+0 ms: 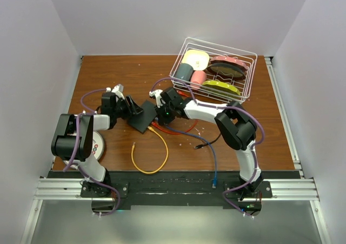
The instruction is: Insert the plug into the switch port
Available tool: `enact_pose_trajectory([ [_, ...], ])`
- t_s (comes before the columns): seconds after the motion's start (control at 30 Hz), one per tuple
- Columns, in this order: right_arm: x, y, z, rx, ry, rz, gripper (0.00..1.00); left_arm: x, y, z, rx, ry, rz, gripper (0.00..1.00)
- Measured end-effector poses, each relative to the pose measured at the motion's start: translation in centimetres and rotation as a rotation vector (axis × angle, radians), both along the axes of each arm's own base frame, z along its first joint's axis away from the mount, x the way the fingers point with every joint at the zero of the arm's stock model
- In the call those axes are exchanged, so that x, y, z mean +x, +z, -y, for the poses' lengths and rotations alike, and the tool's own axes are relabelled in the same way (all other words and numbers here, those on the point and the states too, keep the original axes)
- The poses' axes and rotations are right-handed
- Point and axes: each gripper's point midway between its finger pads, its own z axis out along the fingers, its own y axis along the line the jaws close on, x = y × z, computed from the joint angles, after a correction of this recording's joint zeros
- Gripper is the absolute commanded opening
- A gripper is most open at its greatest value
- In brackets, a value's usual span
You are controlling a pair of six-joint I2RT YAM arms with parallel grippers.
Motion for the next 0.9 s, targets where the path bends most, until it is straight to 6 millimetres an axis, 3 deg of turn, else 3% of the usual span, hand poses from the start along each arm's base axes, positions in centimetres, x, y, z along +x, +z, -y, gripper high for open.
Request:
enact_pose_trajectory([
  [0.9, 0.18, 0.07, -0.67, -0.035, 0.055, 0.008, 0.0, -0.2, 0.17, -0.07, -0.009, -0.009, 0.002, 0.55],
])
